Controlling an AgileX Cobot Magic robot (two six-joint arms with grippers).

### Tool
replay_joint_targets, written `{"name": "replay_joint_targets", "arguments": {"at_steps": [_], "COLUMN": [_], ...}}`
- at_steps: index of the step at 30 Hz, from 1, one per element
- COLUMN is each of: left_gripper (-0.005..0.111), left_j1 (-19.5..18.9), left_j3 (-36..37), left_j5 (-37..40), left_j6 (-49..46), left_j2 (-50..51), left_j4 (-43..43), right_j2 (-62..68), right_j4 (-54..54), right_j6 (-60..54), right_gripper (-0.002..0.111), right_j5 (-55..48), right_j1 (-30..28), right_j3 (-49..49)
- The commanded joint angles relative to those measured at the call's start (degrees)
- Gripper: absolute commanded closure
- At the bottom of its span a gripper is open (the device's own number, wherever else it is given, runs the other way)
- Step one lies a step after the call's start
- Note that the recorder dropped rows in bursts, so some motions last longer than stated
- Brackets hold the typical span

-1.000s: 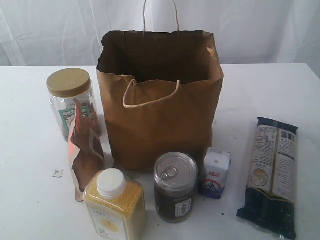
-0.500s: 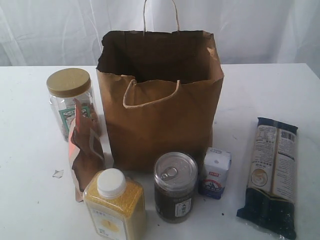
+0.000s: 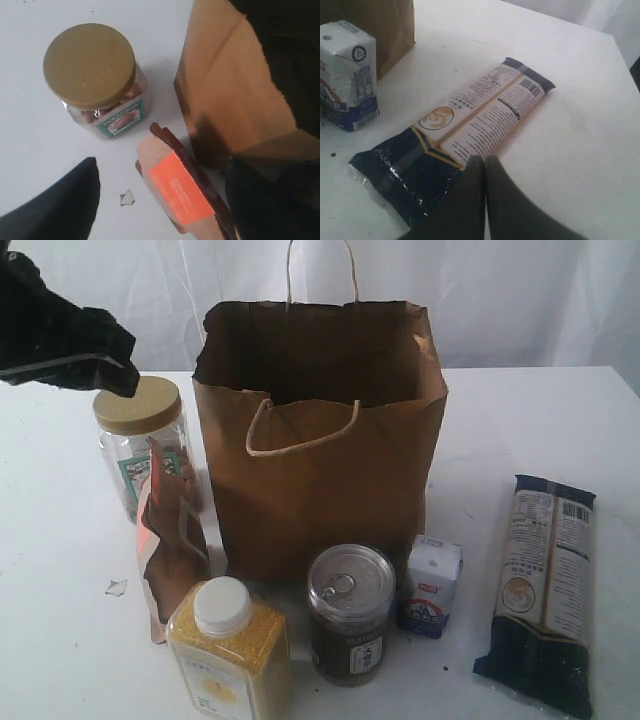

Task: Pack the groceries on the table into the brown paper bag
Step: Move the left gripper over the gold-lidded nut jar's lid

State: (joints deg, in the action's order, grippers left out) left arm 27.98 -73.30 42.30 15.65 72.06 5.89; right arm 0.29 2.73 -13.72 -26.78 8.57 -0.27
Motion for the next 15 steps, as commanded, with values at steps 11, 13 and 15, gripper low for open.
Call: {"name": "replay_joint_targets", "arguments": {"at_steps": [11, 13, 15], "left_gripper": [0.007, 0.003, 0.001], "left_j1": [0.1, 0.1, 0.1], "left_j3": [-2.4, -2.4, -2.4], "left_j5": [2.6, 2.2, 1.9], "left_j6": [-0.1, -0.1, 0.0], "left_j2": [2.8, 4.2, 5.6], "left_j4": [6.6, 6.6, 7.6], "right_j2": [-0.3, -0.3, -0.3], "right_j4": [0.2, 0.2, 0.2], "right_j6": [-0.6, -0.6, -0.6], "right_gripper": [0.108, 0.108, 0.108], "right_j5": [0.2, 0.2, 0.3], "right_j1": [0.1, 0.1, 0.1], "right_j3": [0.3, 0.3, 0.3]}}
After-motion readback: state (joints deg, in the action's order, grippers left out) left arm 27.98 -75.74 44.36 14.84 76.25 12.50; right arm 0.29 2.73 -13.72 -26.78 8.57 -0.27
